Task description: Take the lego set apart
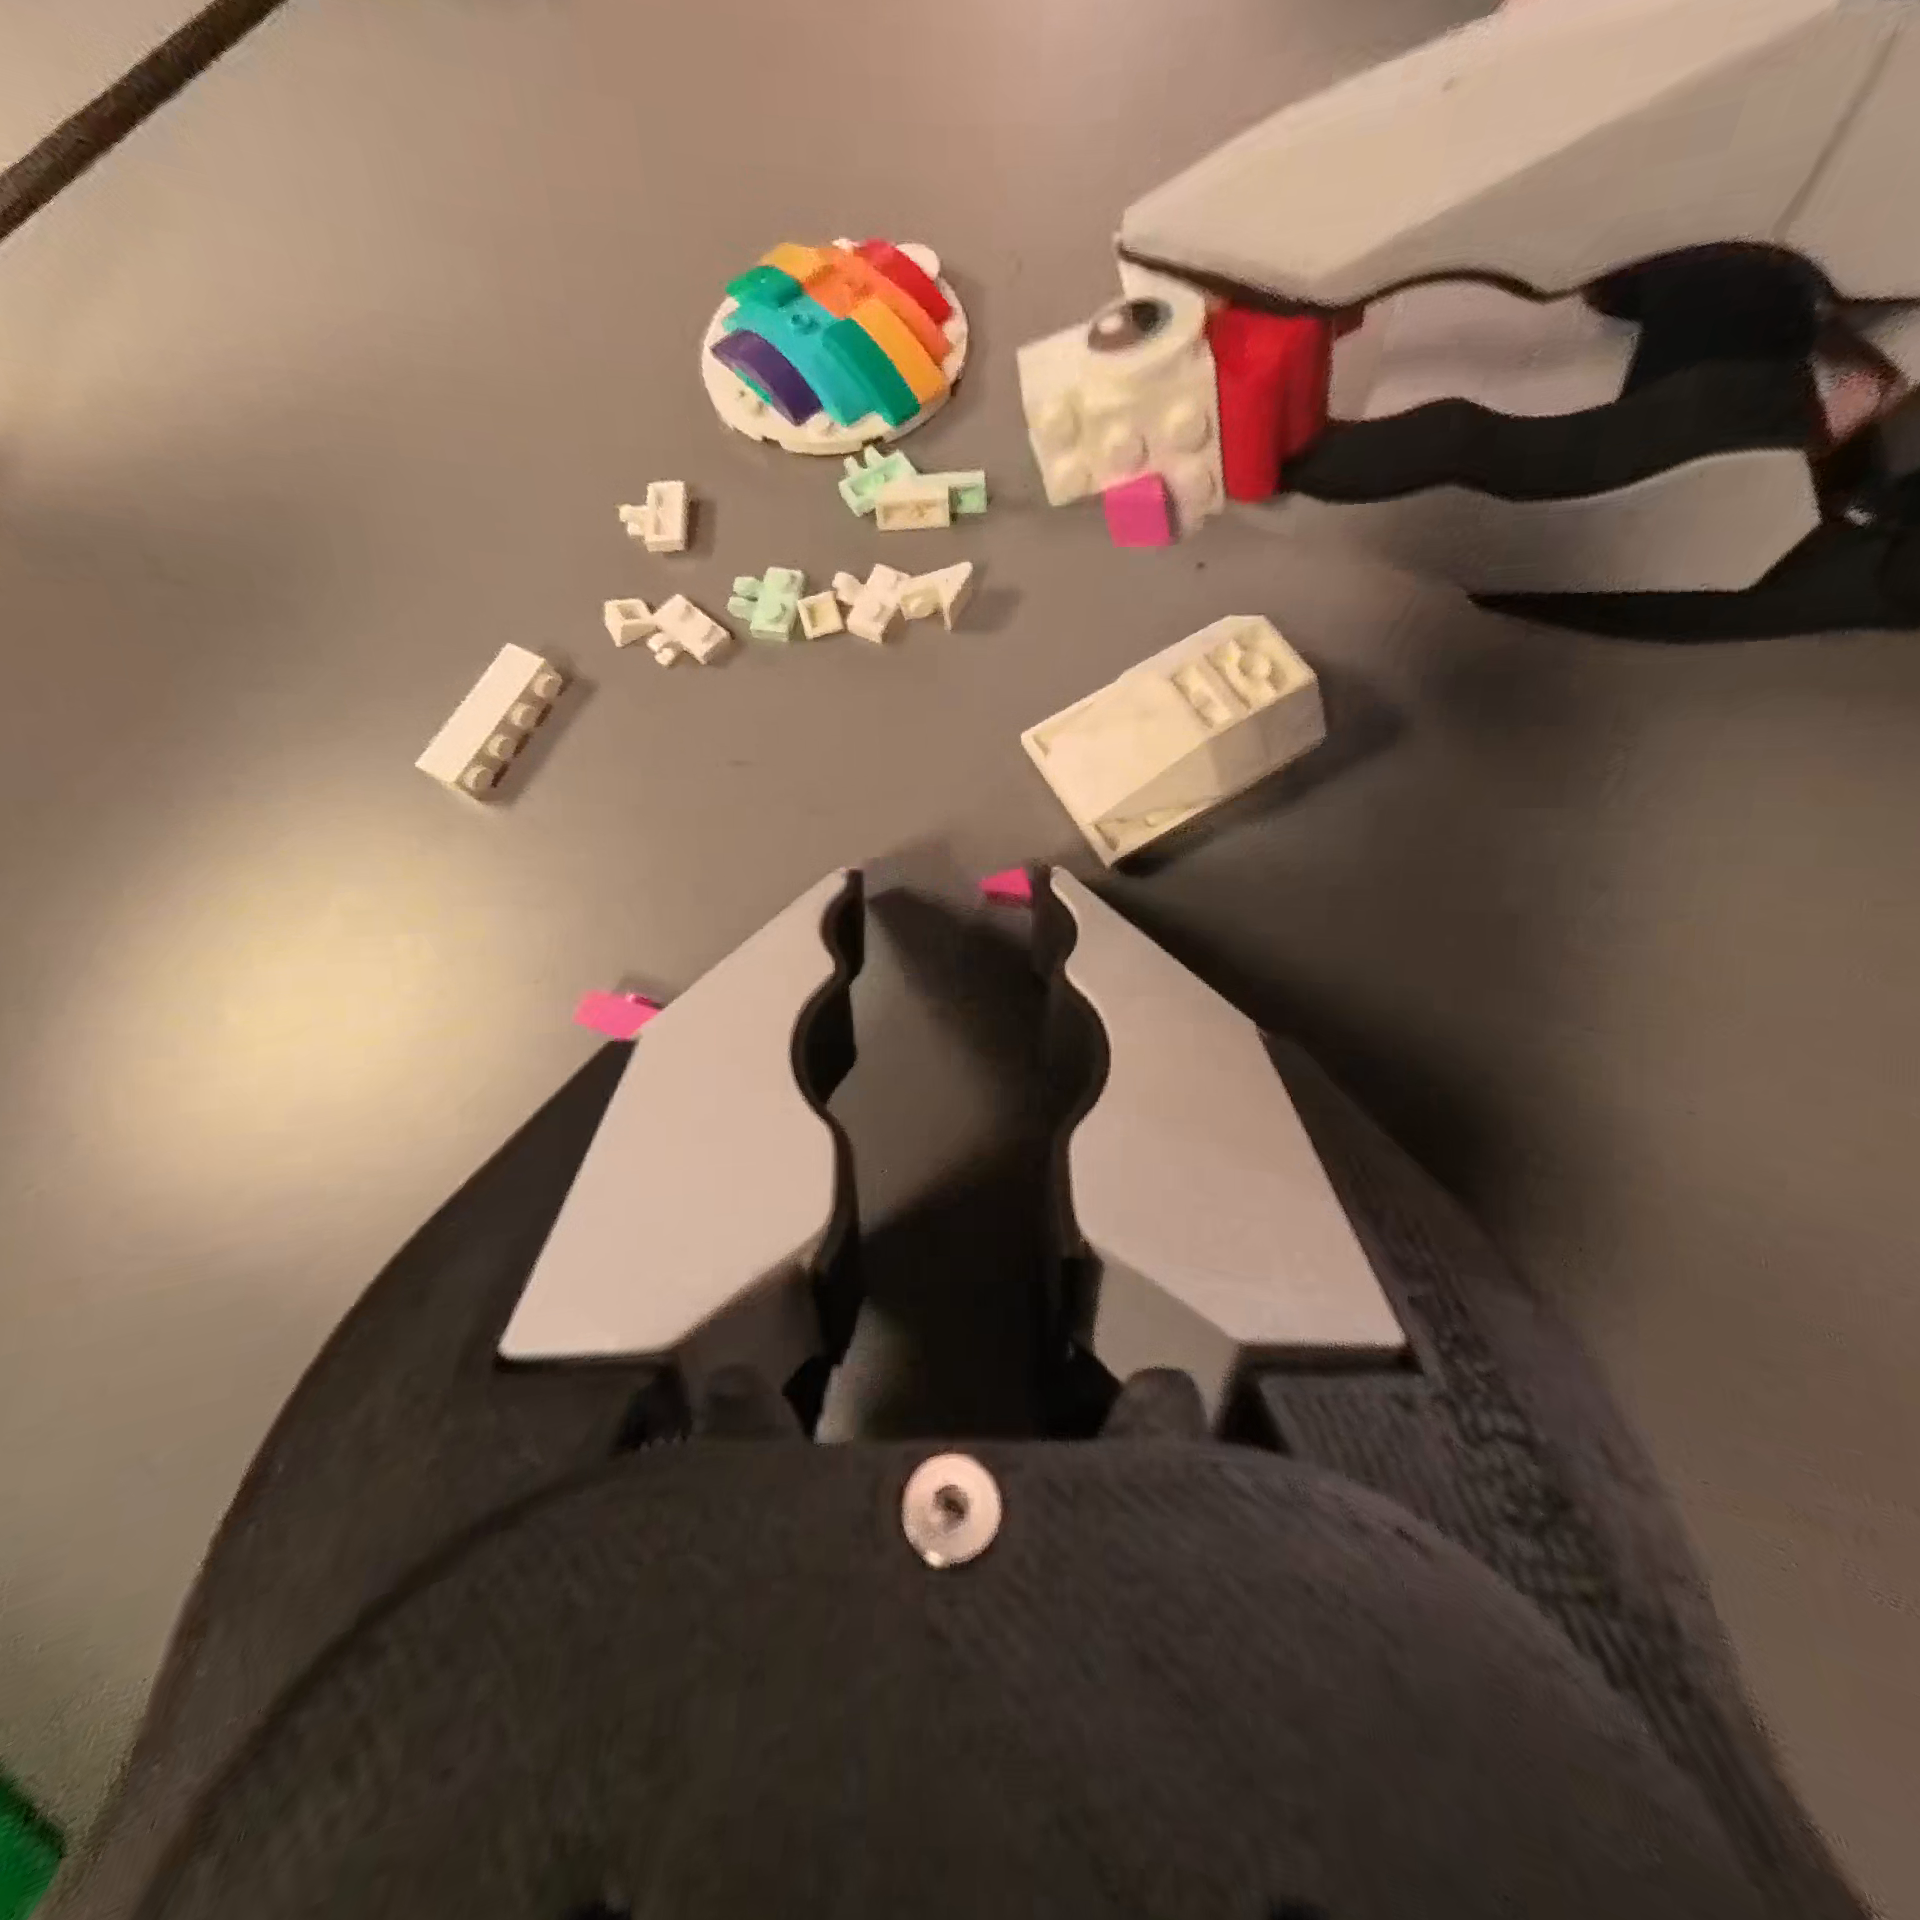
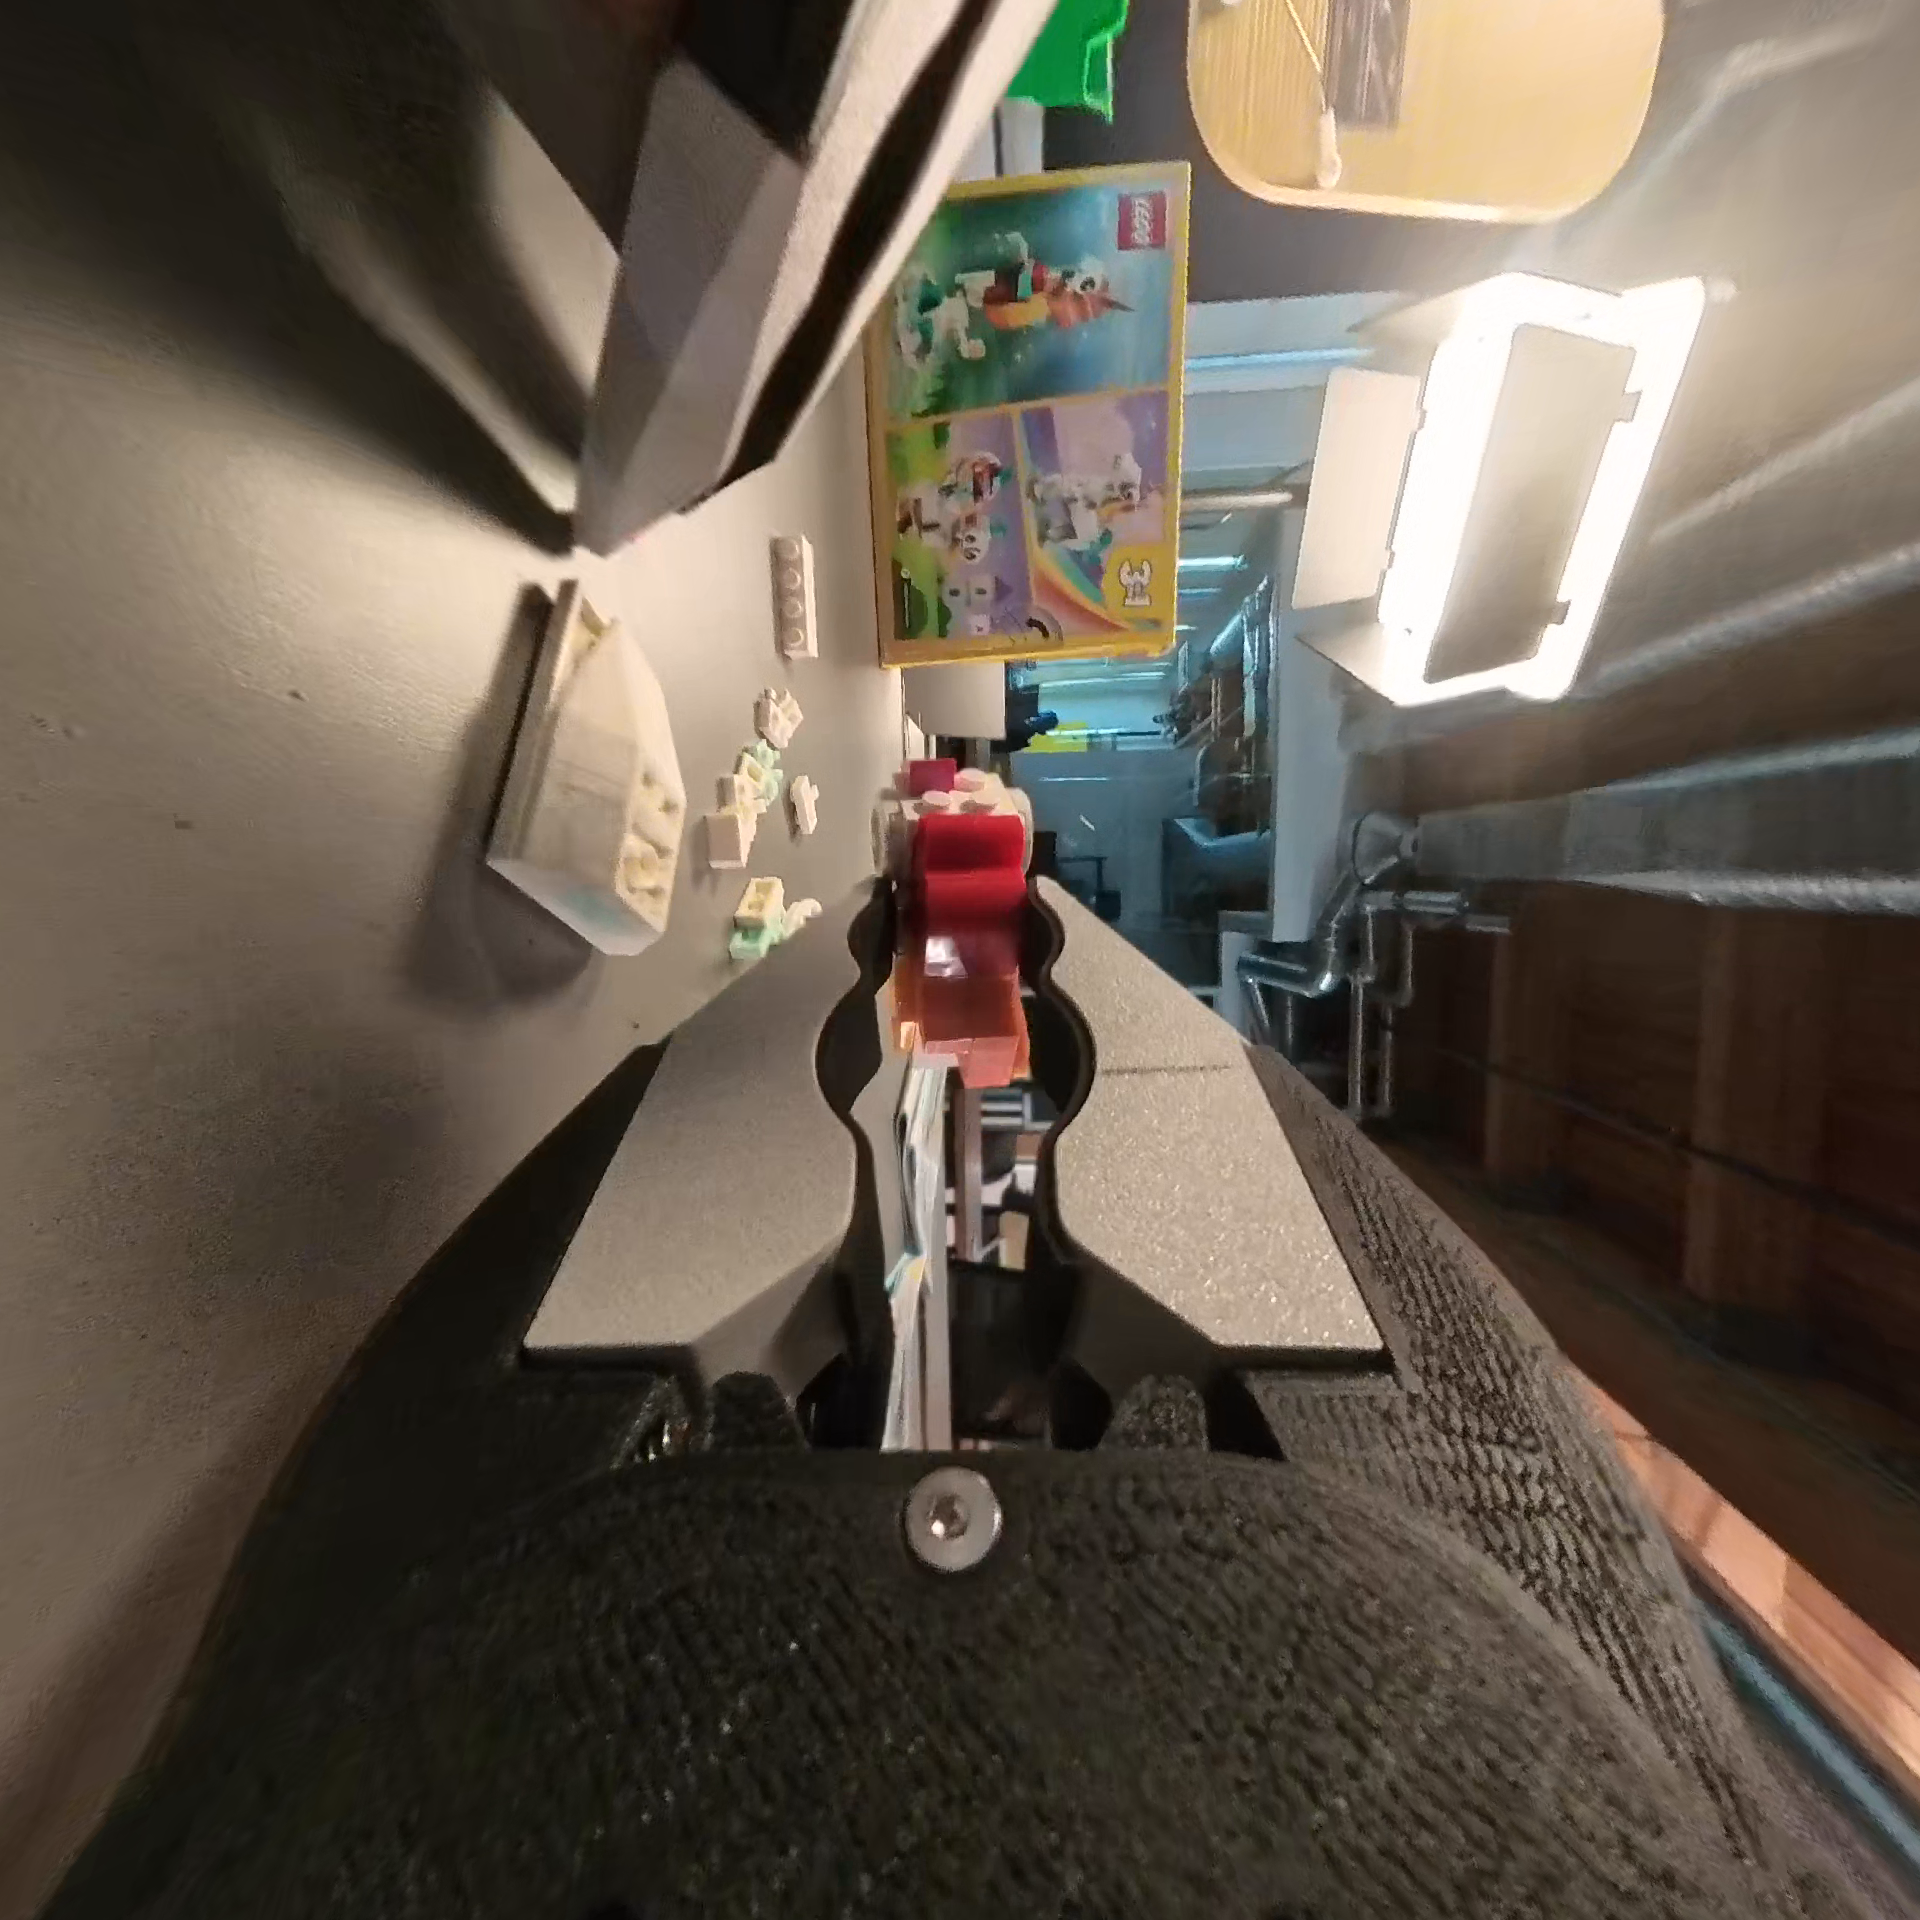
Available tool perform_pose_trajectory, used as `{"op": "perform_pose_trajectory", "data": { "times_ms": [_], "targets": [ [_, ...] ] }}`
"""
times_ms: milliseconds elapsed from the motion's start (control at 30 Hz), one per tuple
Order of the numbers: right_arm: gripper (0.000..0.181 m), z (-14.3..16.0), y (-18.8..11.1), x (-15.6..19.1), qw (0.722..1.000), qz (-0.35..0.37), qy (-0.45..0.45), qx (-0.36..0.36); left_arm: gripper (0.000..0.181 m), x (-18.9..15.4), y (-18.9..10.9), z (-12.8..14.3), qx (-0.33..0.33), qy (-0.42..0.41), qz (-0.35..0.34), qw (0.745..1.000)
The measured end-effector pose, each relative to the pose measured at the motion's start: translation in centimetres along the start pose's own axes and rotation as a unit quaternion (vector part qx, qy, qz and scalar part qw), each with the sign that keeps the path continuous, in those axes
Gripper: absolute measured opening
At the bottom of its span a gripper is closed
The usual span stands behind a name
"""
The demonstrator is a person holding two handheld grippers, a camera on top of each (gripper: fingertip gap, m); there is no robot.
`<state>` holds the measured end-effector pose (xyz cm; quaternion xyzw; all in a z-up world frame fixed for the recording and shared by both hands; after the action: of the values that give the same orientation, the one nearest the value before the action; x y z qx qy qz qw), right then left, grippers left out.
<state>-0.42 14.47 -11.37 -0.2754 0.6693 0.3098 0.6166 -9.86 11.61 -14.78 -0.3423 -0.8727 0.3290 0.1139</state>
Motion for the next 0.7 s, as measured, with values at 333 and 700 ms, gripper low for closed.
{"op": "perform_pose_trajectory", "data": {
  "times_ms": [333,700],
  "targets": [
    [0.022,-1.8,-0.2,0.1,0.999,0.016,-0.02,-0.037,0.034,-0.9,-1.0,-1.9,-0.081,0.012,0.042,0.996],
    [0.023,-2.6,-0.3,0.0,0.998,0.025,-0.029,-0.049,0.021,-2.7,-1.6,-3.2,-0.157,-0.014,0.137,0.978]
  ]
}}
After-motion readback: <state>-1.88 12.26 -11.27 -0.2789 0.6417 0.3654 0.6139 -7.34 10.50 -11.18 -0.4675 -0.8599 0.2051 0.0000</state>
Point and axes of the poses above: each gripper's, where its closed fingertips meet, y out along the fingers, z out of its underside, x = y × z across the jaws, the point moved 4 cm from there along -y, back along the fingers, and after that the axes turned 8 degrees about z, right-handed, at the moved point
